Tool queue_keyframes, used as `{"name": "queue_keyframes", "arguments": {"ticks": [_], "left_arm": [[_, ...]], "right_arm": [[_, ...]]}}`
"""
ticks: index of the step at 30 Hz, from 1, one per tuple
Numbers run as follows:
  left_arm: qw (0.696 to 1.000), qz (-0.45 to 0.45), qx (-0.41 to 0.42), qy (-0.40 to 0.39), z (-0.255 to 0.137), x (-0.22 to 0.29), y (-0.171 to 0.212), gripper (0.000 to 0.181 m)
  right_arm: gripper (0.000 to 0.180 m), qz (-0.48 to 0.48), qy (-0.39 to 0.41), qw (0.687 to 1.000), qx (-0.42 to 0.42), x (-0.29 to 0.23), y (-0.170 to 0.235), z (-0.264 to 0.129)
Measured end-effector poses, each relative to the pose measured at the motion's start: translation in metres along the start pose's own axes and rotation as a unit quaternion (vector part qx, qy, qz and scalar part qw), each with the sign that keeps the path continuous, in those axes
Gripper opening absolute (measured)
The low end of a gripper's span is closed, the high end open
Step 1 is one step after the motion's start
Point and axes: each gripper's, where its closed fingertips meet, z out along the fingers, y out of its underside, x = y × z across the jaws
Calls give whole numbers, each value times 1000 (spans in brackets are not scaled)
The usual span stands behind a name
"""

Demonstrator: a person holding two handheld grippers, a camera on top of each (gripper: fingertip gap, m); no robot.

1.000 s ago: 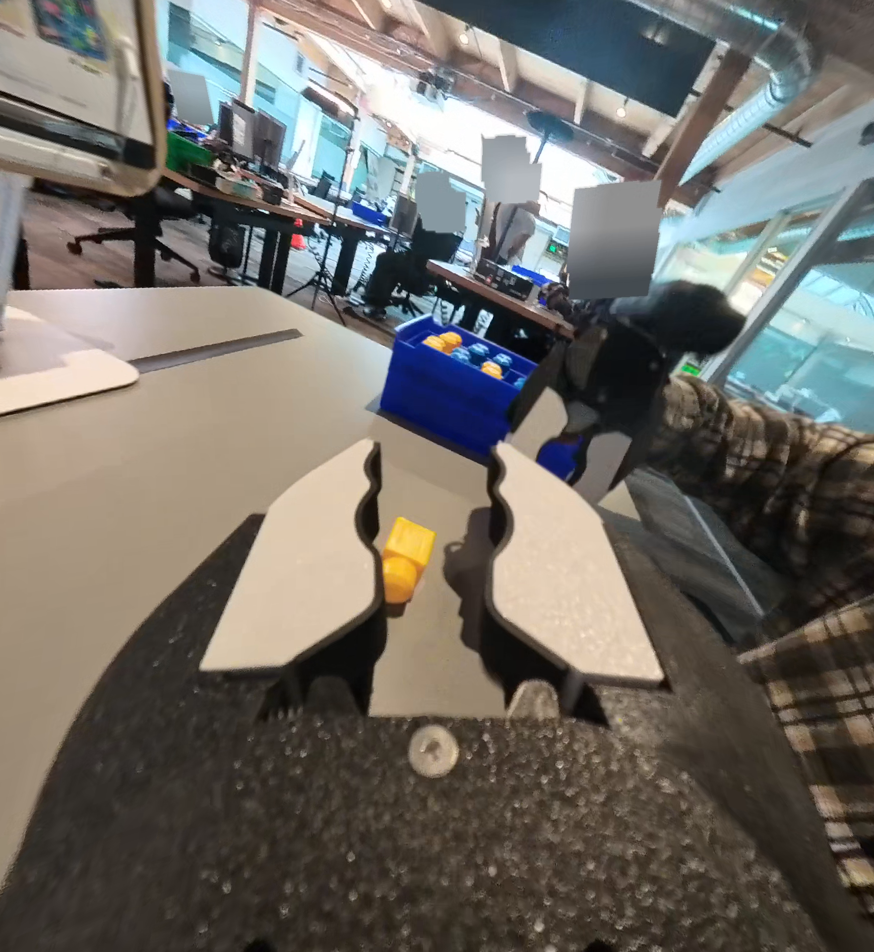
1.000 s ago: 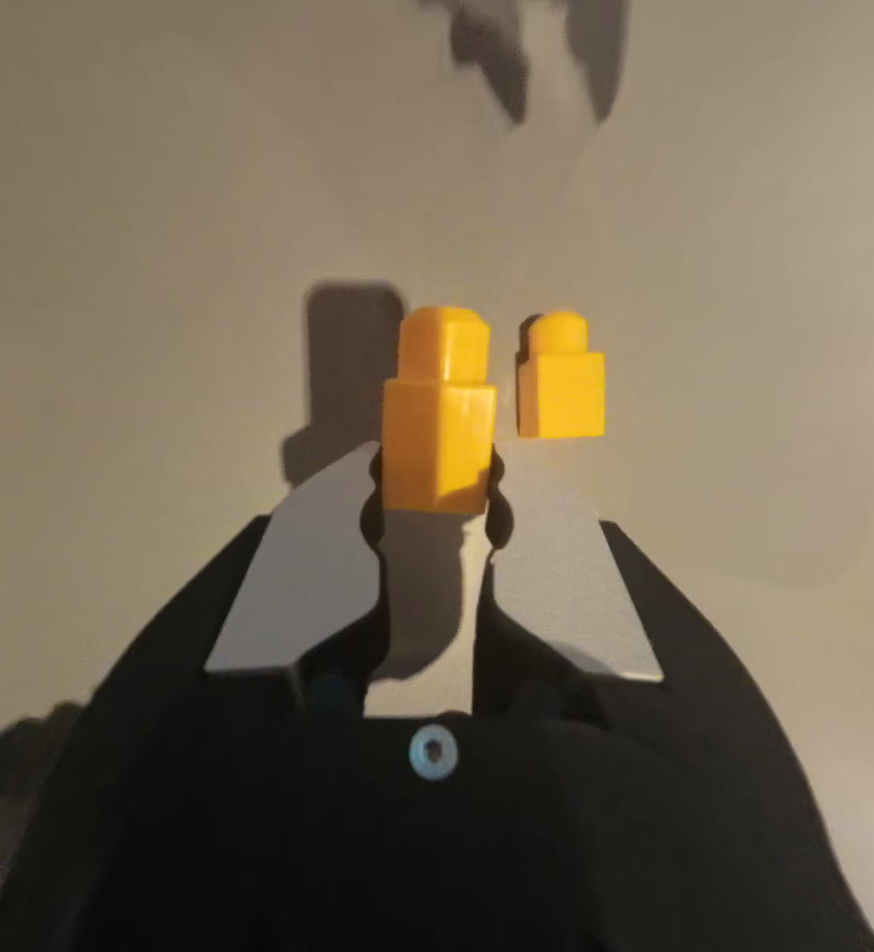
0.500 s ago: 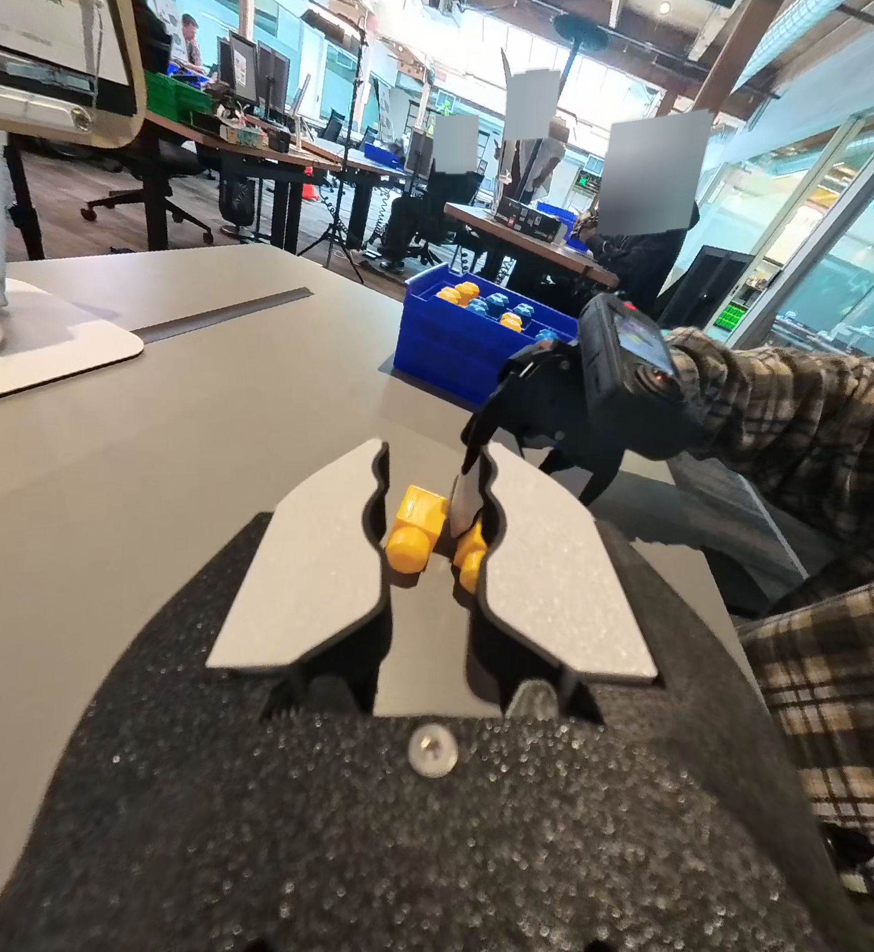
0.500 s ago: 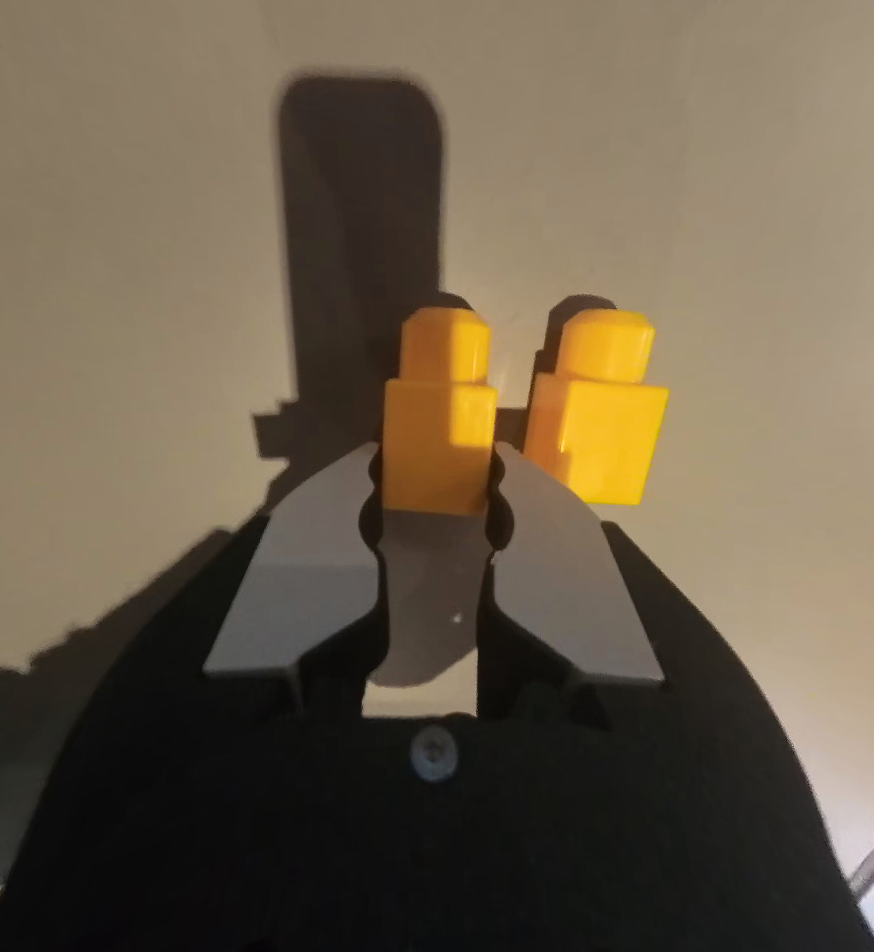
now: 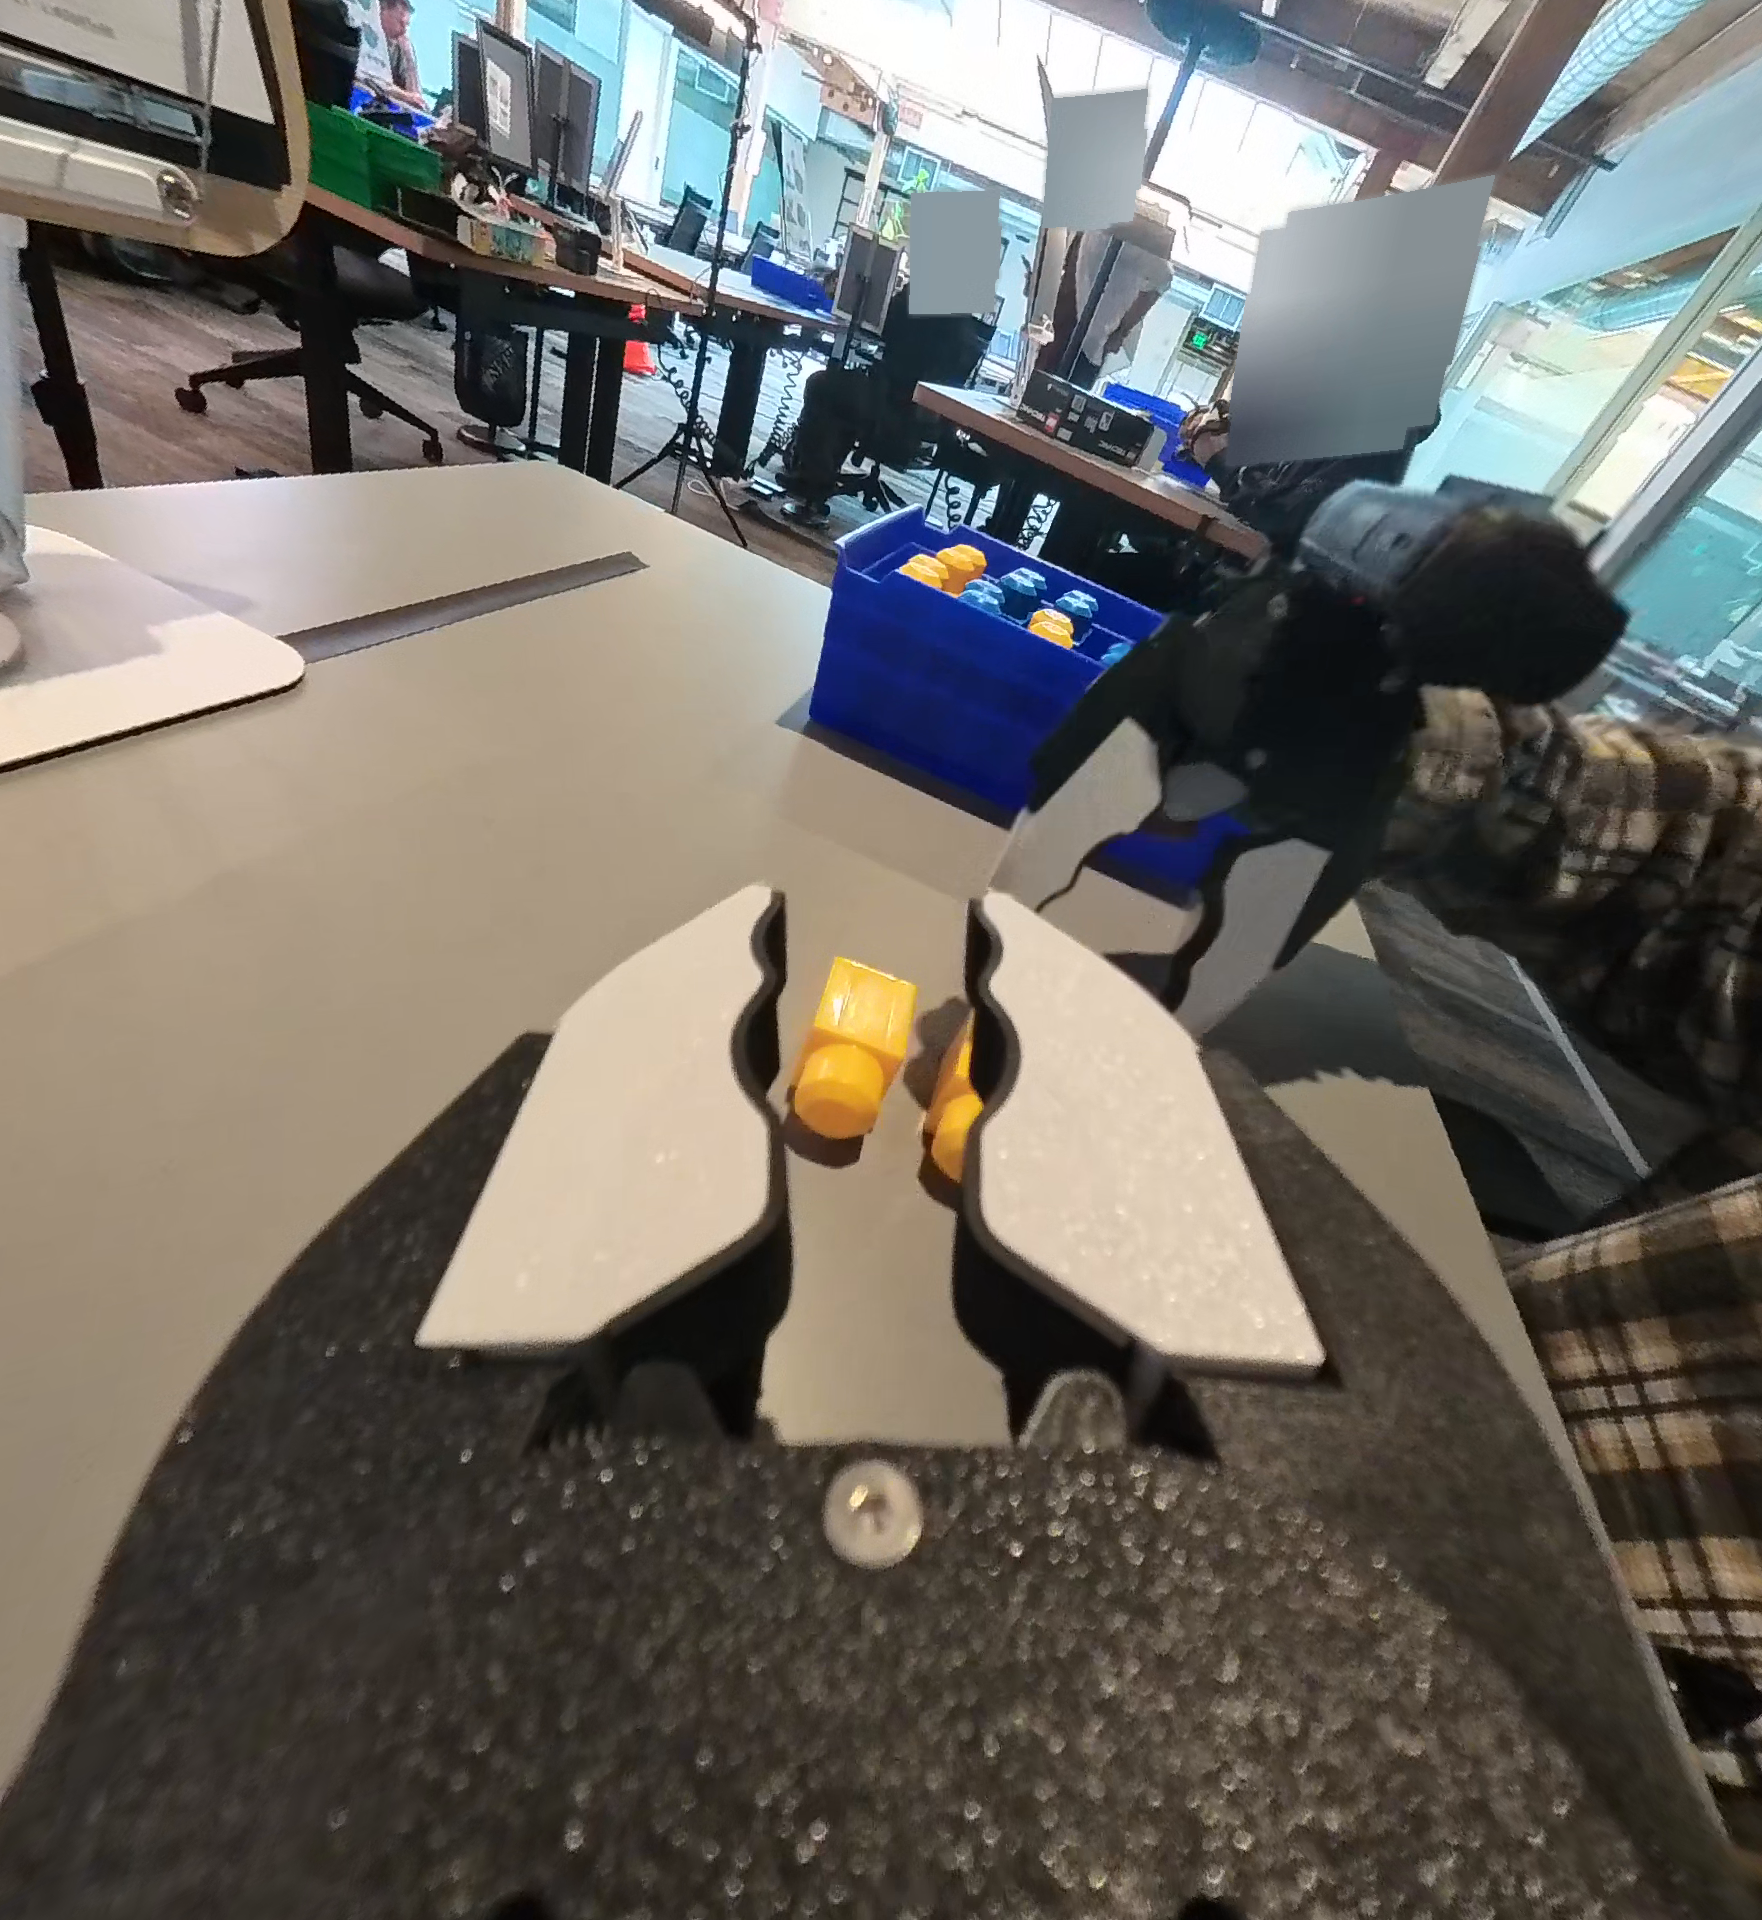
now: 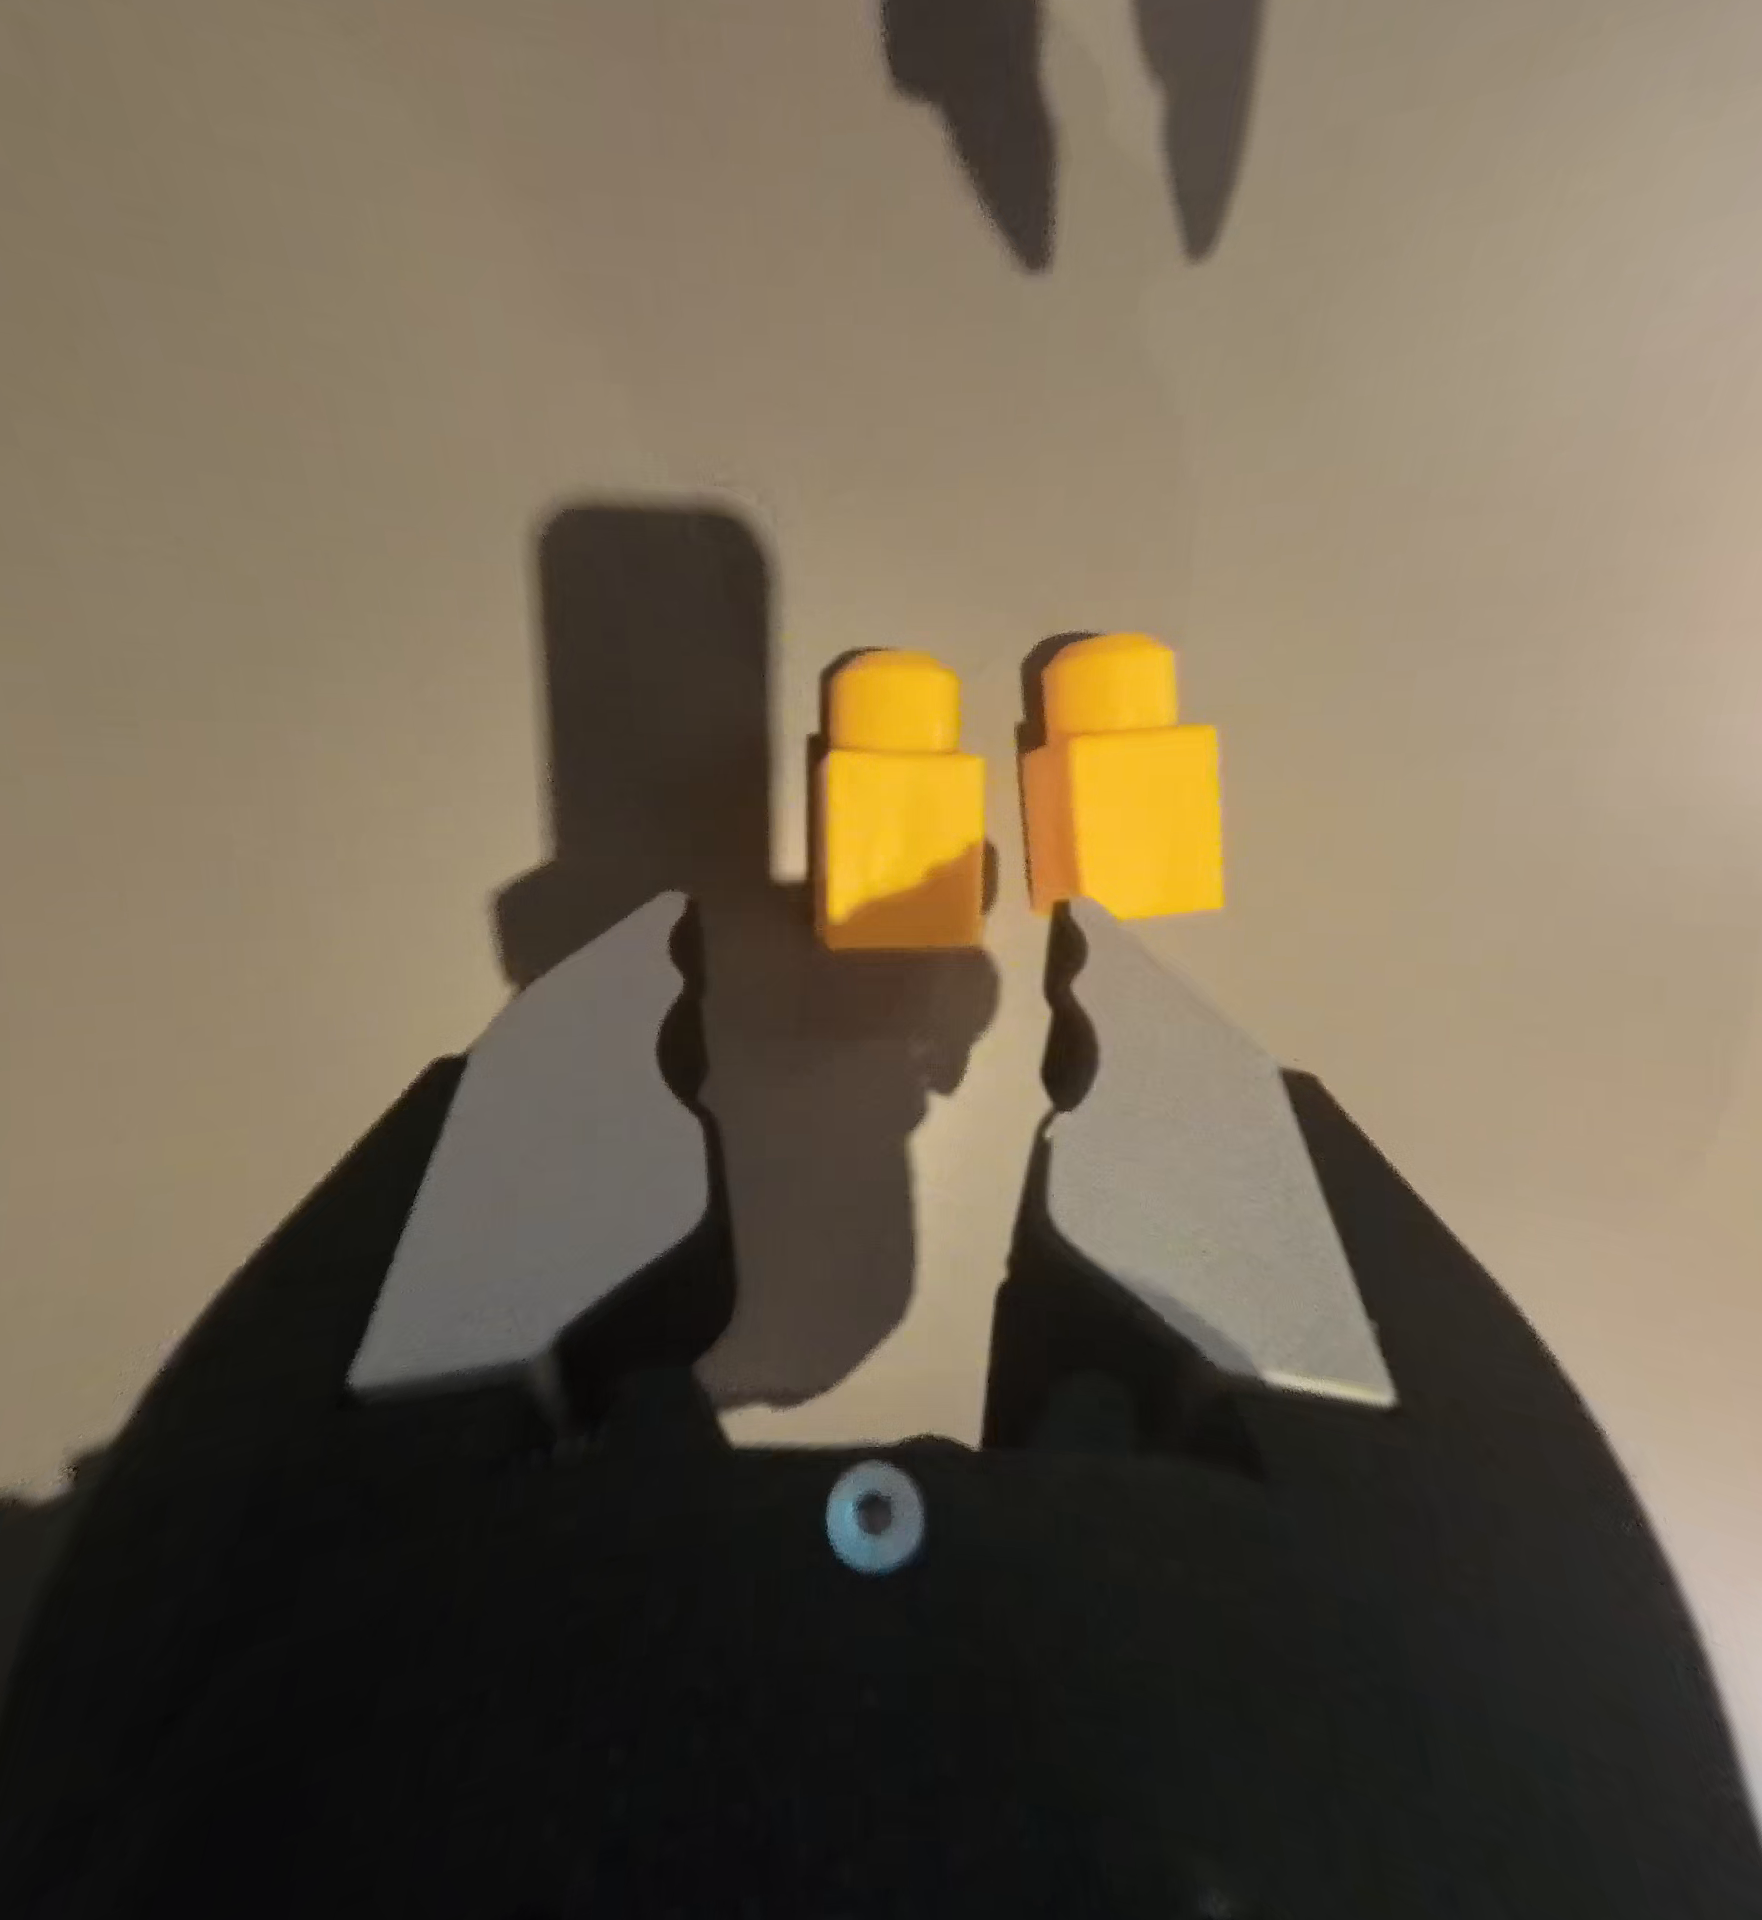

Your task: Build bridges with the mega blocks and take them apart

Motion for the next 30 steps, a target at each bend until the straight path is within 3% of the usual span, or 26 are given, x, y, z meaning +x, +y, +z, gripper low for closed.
{"name": "queue_keyframes", "arguments": {"ticks": [5, 7, 10, 17, 22, 27, 30], "left_arm": [[1000, -3, -5, -1, 1, -2, 3, 33], [1000, -5, -8, -2, 1, -4, 4, 33], [1000, -13, -8, -10, -3, -10, 5, 33], [999, -33, 2, -23, -13, -25, 4, 33], [999, -26, -5, -33, -13, -27, 5, 35], [999, -24, -7, -31, -13, -25, 5, 35], [999, -25, -7, -29, -13, -25, 5, 35]], "right_arm": [[101, 17, 65, 996, 52, 14, 1, -7], [129, 28, 65, 997, 44, 22, 4, -1], [143, 20, 41, 999, -1, 29, 9, 13], [129, -2, -58, 995, -79, 23, 8, 40], [123, -12, -79, 990, -113, 23, 7, 50], [103, -12, -91, 987, -136, 21, 10, 56], [81, -8, -91, 988, -125, 23, 7, 54]]}}
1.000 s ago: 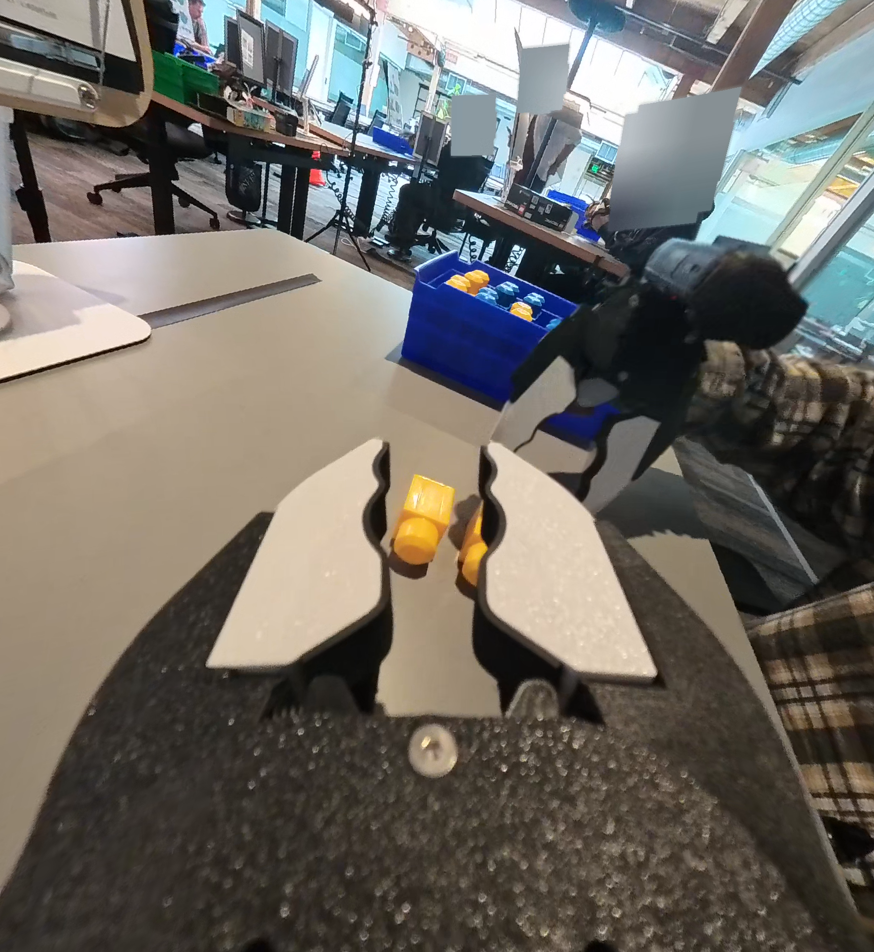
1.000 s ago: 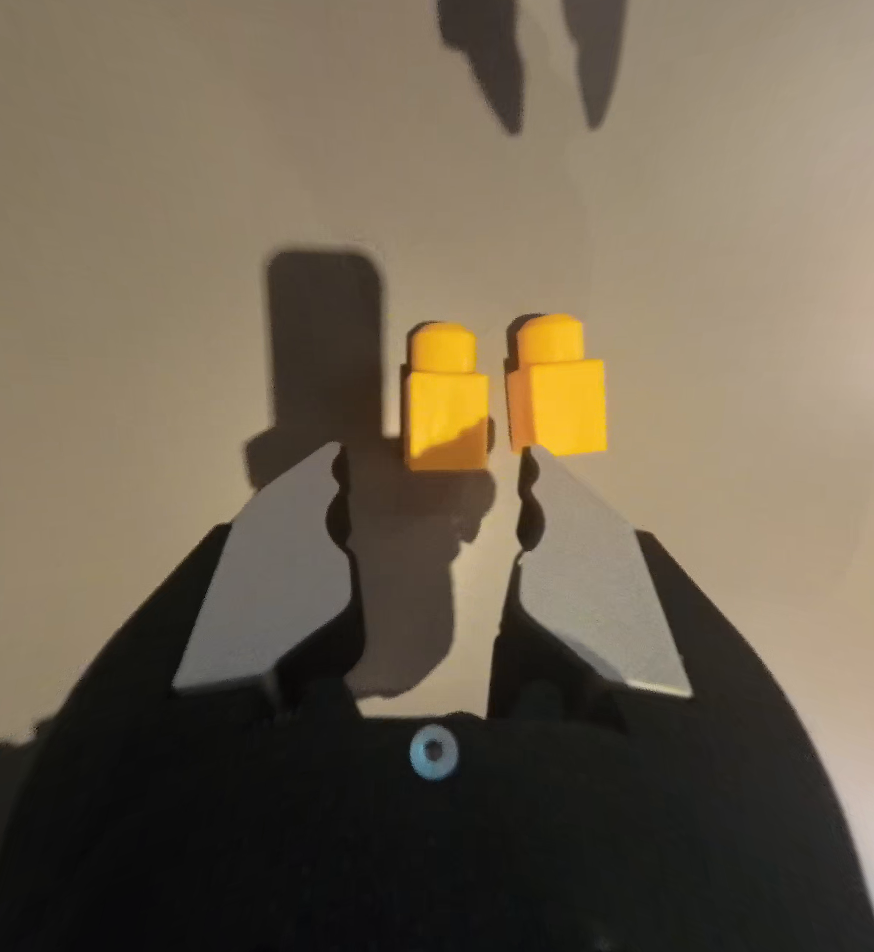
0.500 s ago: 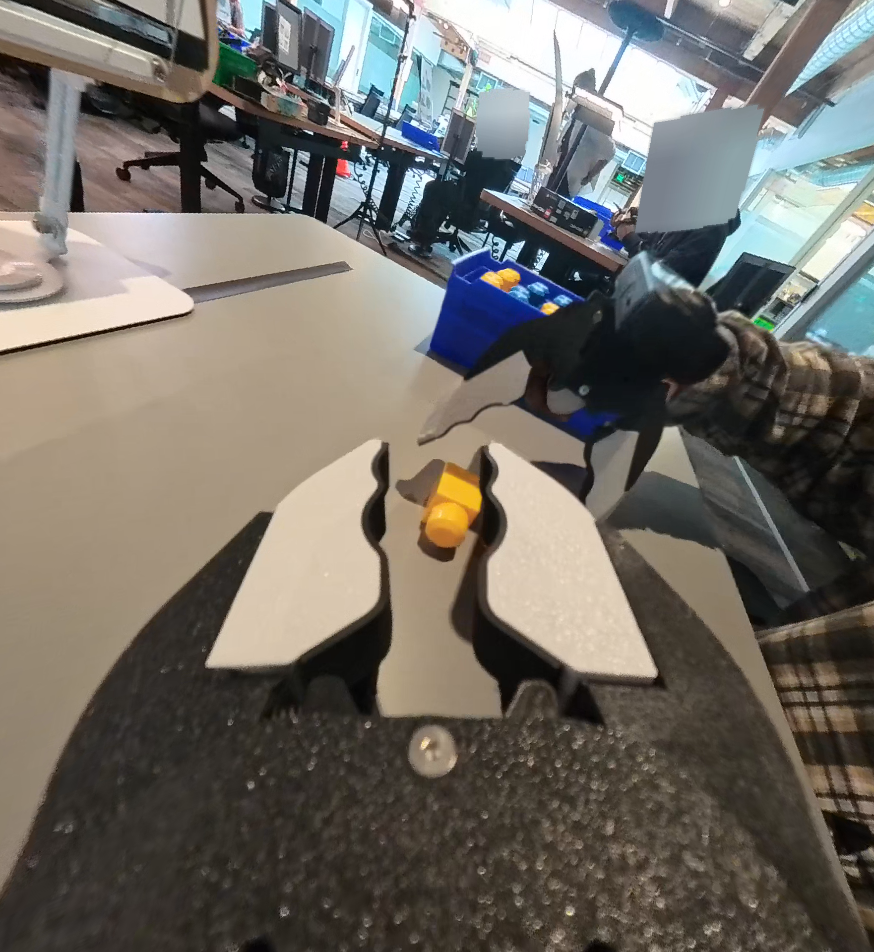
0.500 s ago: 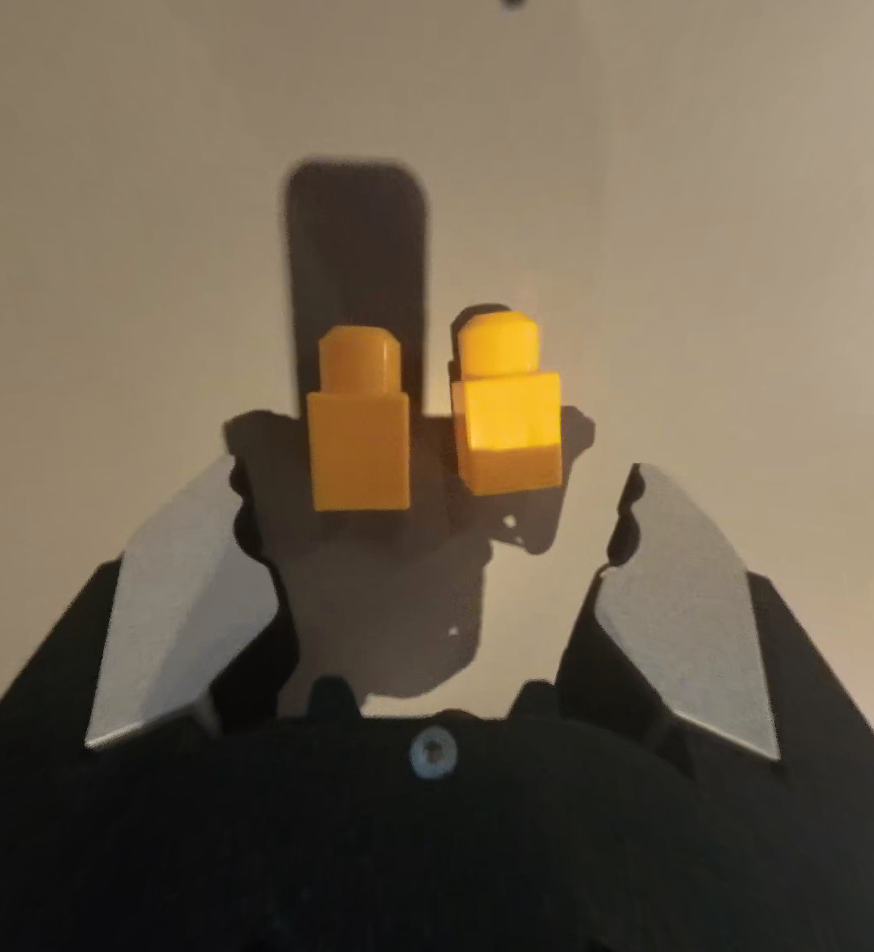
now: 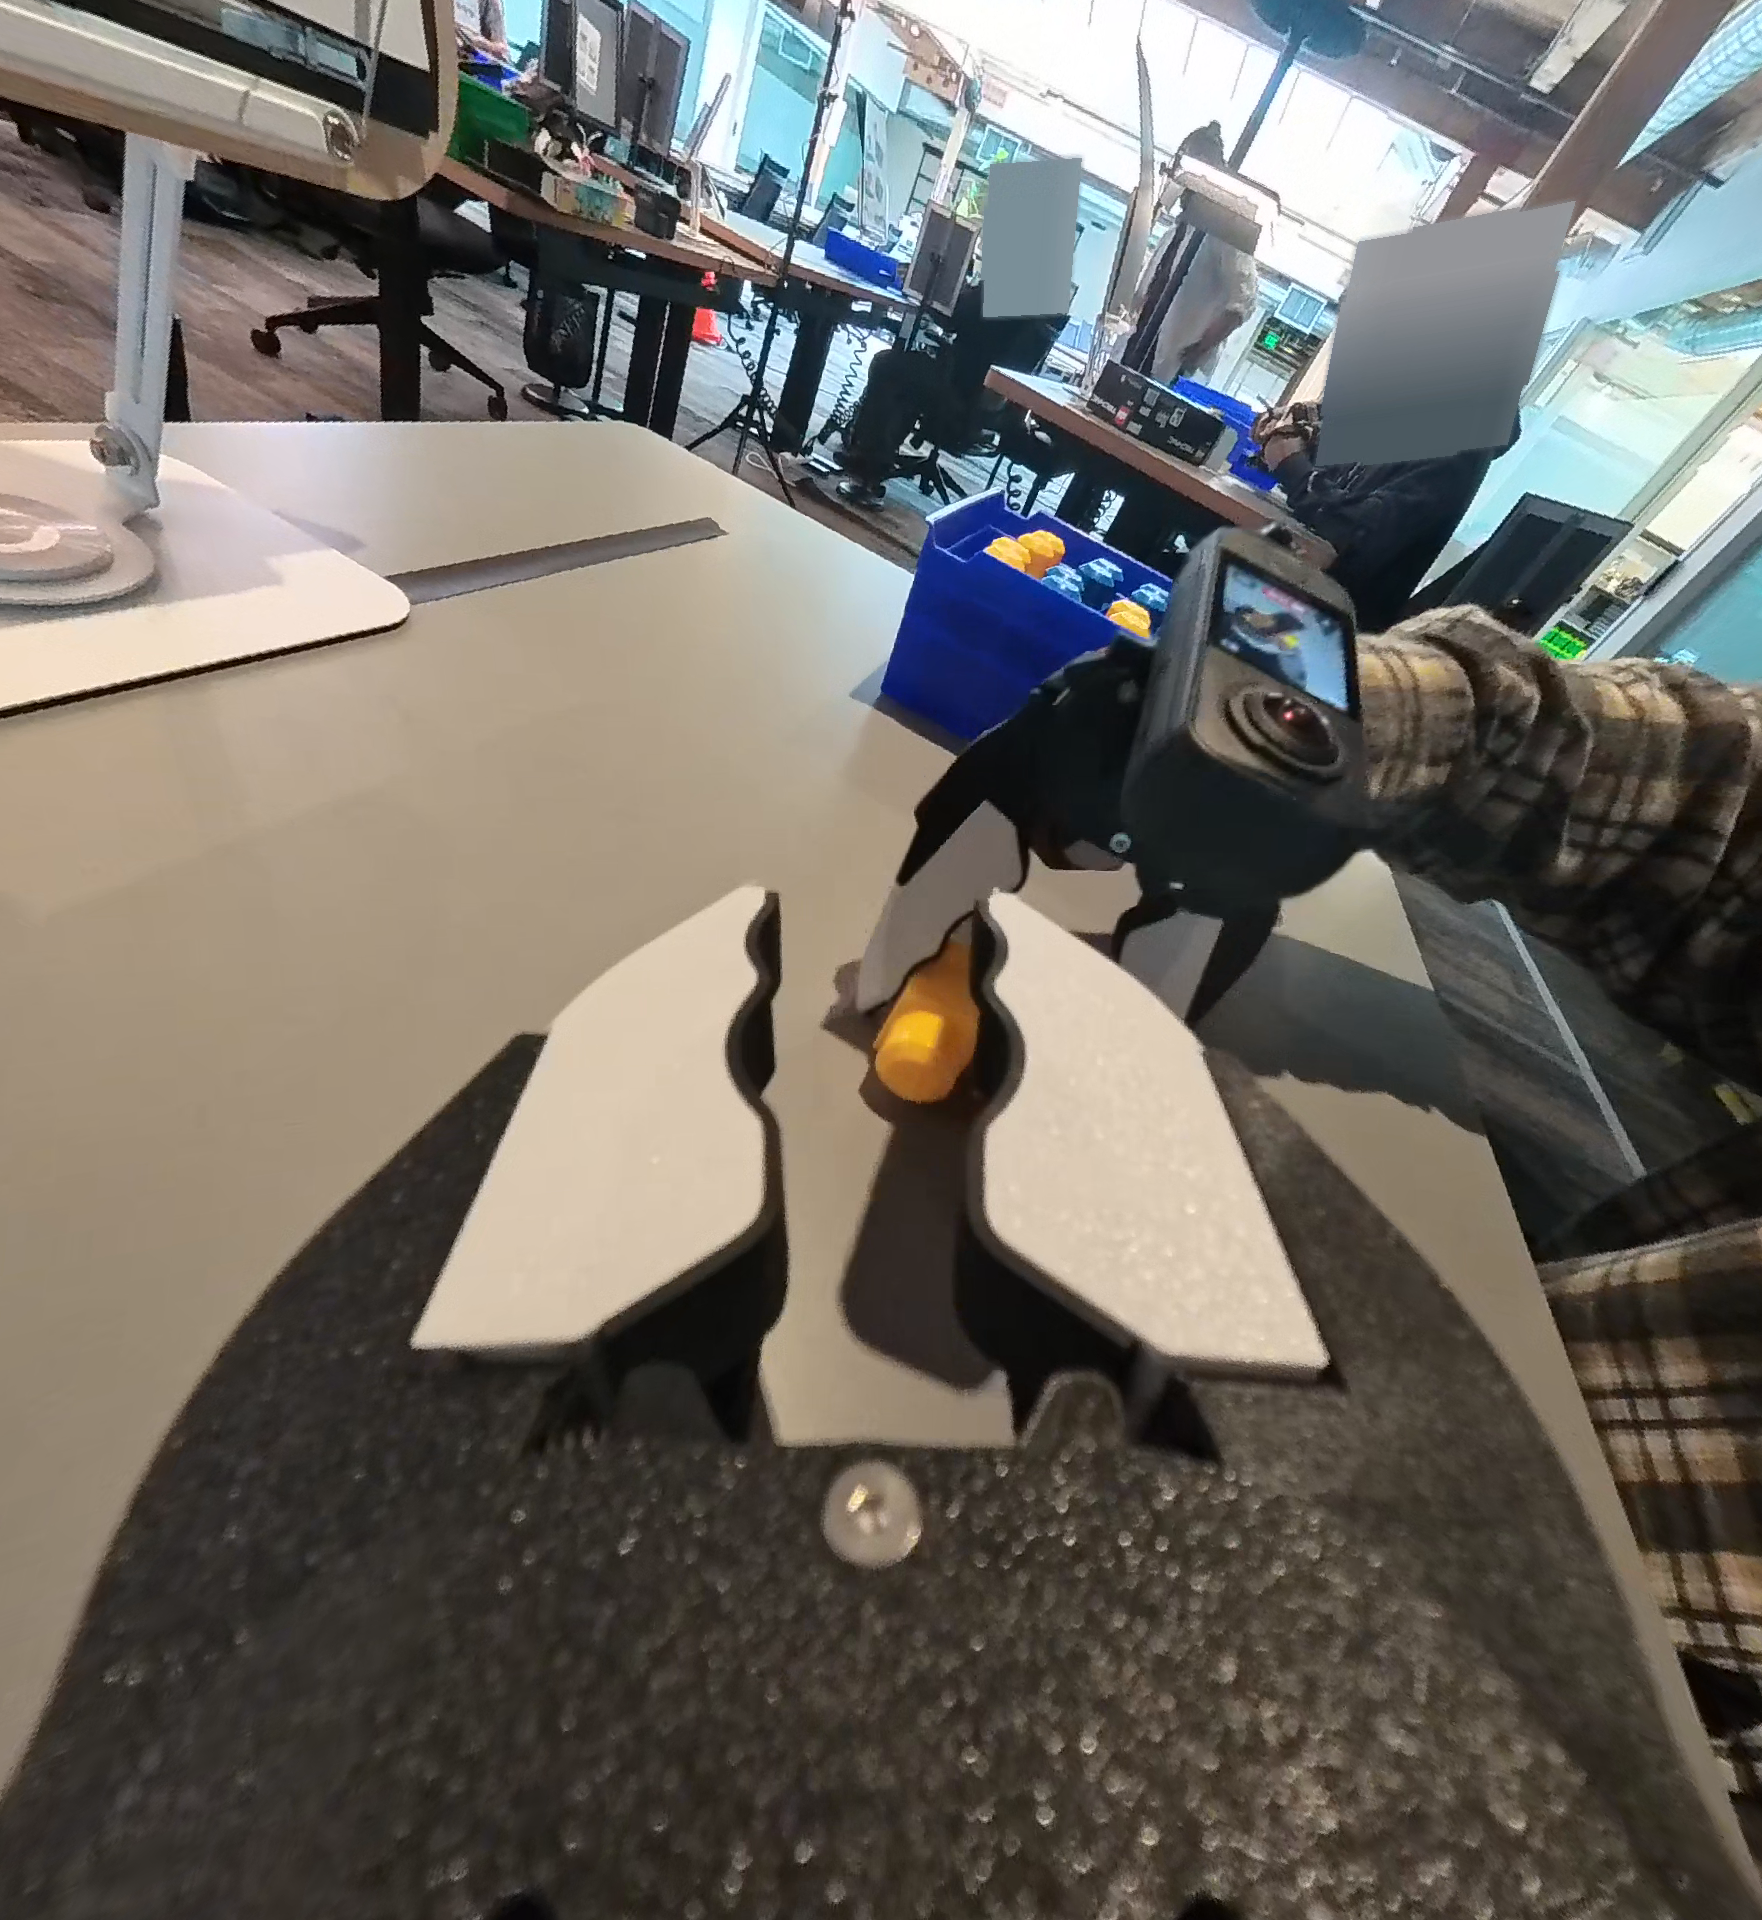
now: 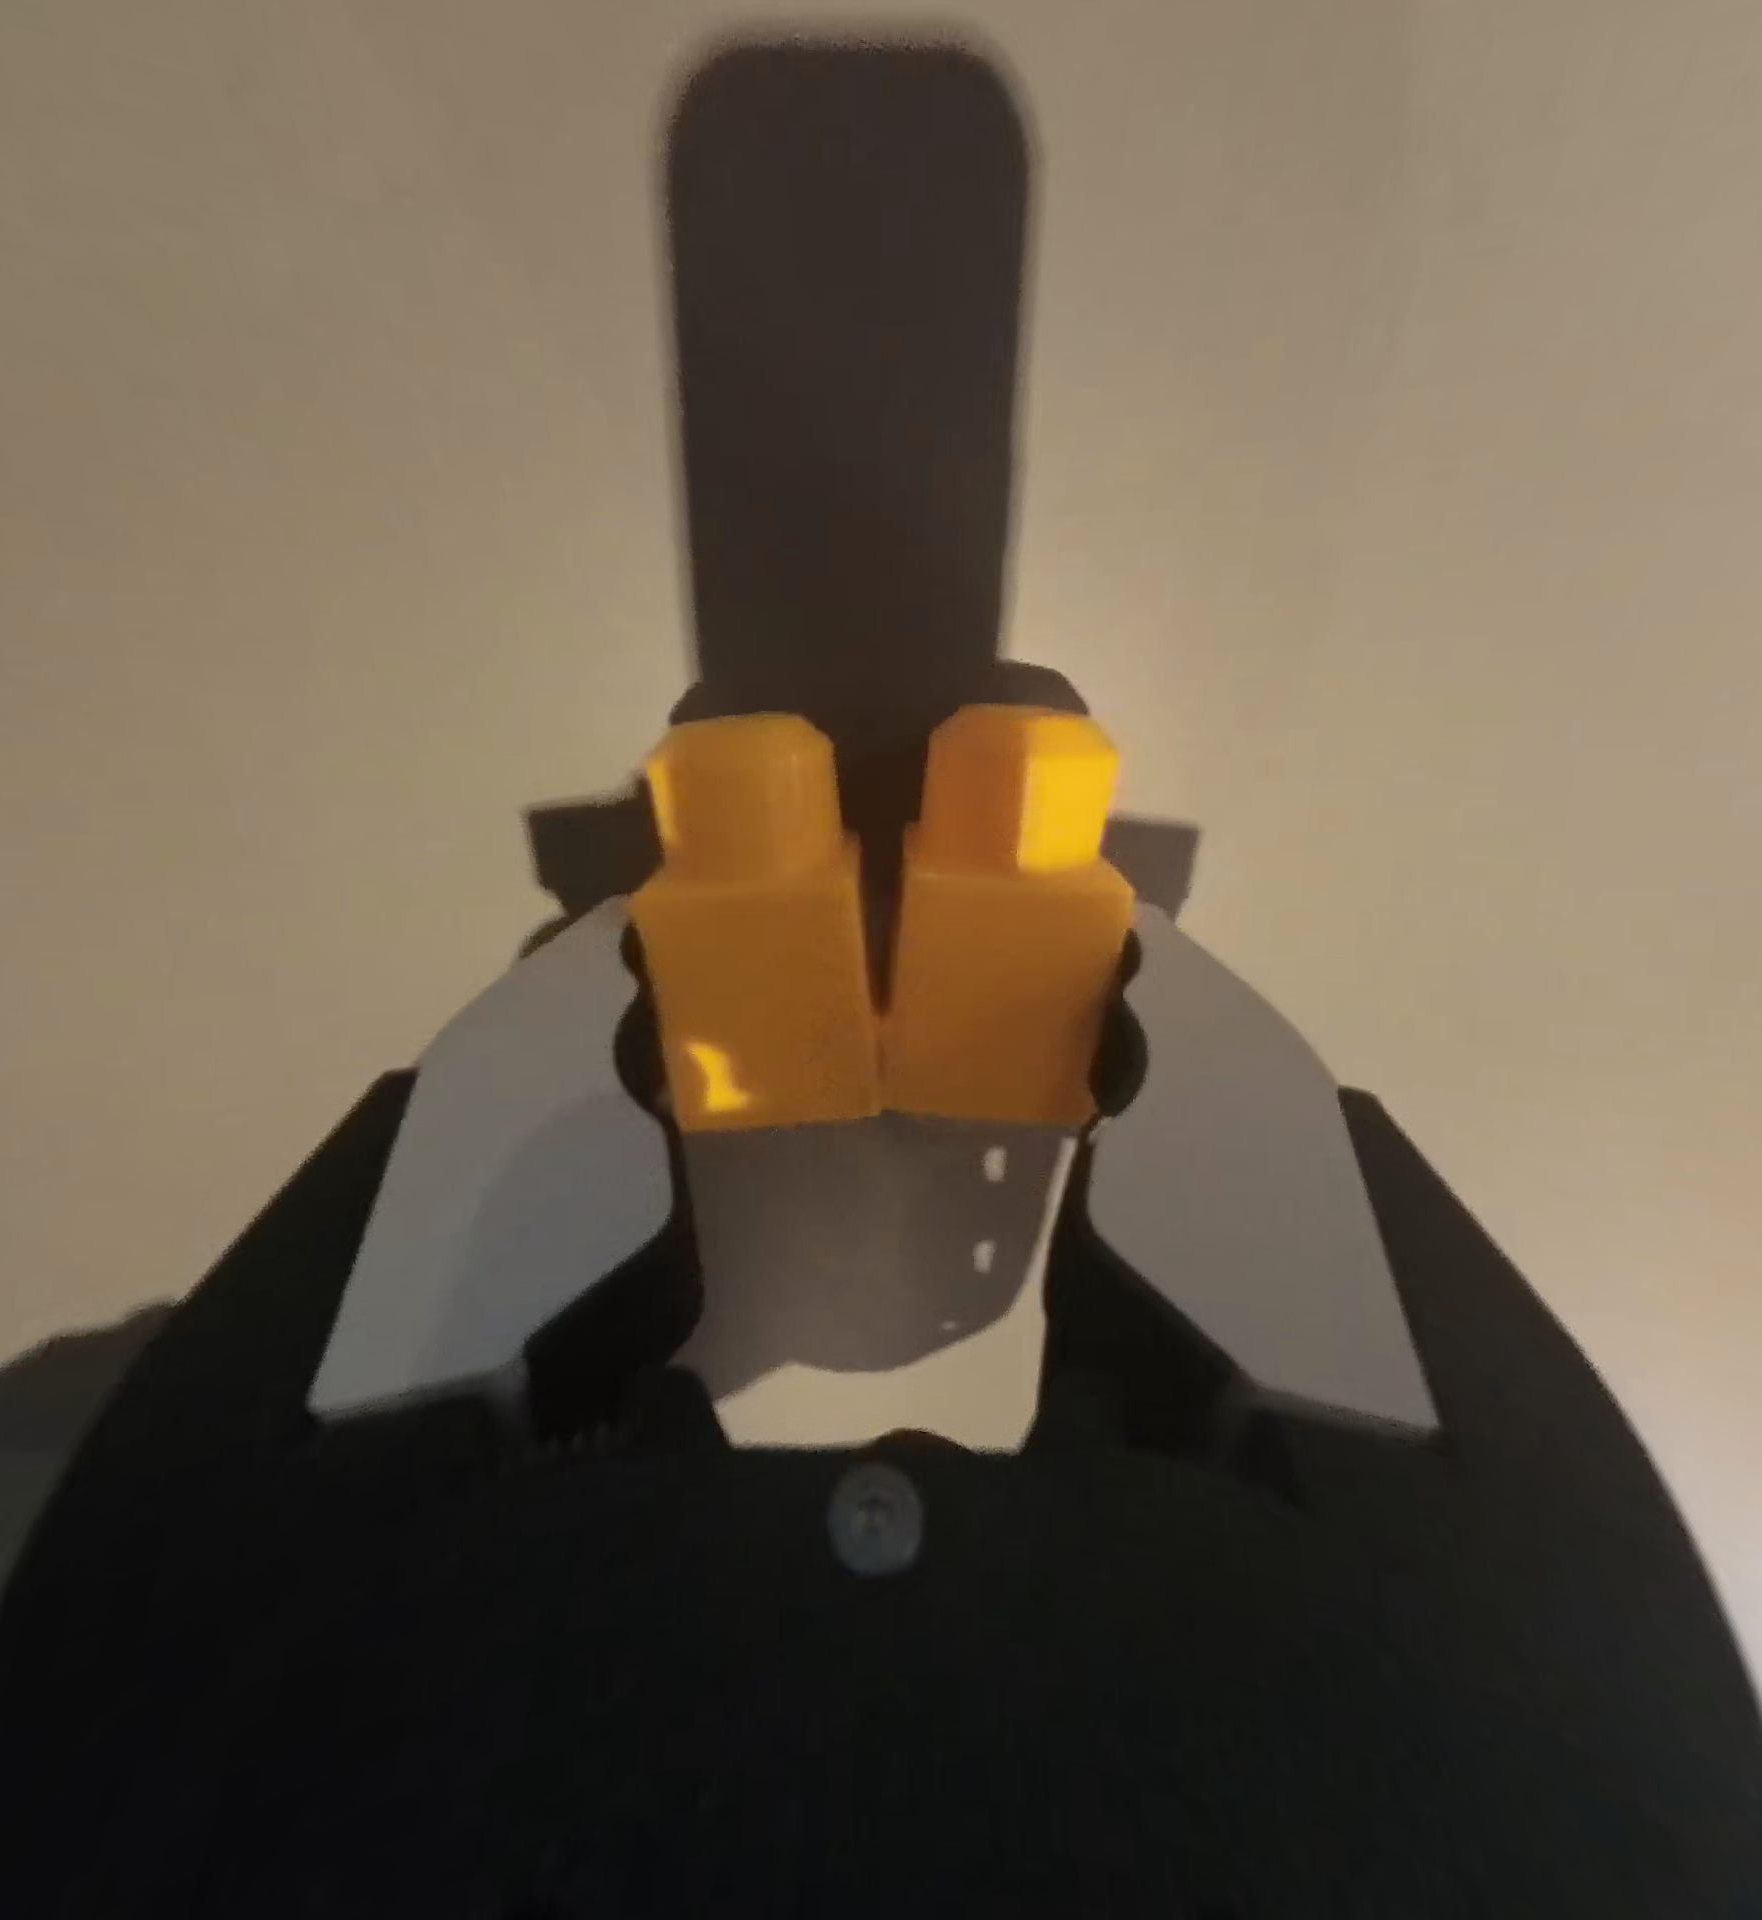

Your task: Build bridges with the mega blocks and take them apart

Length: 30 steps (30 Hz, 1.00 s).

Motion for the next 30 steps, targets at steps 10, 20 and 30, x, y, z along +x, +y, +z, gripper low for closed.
{"name": "queue_keyframes", "arguments": {"ticks": [10, 20, 30], "left_arm": [[1000, 2, -7, 2, 3, 2, 2, 35], [1000, 11, -22, 0, 4, 3, 6, 35], [1000, 4, -19, 0, 5, 1, 7, 34]], "right_arm": [[75, 13, 5, 1000, 5, 3, 0, -1], [99, 31, 46, 996, 68, 9, 1, -26], [0, 220, 89, 908, 345, -2, 54, -75]]}}
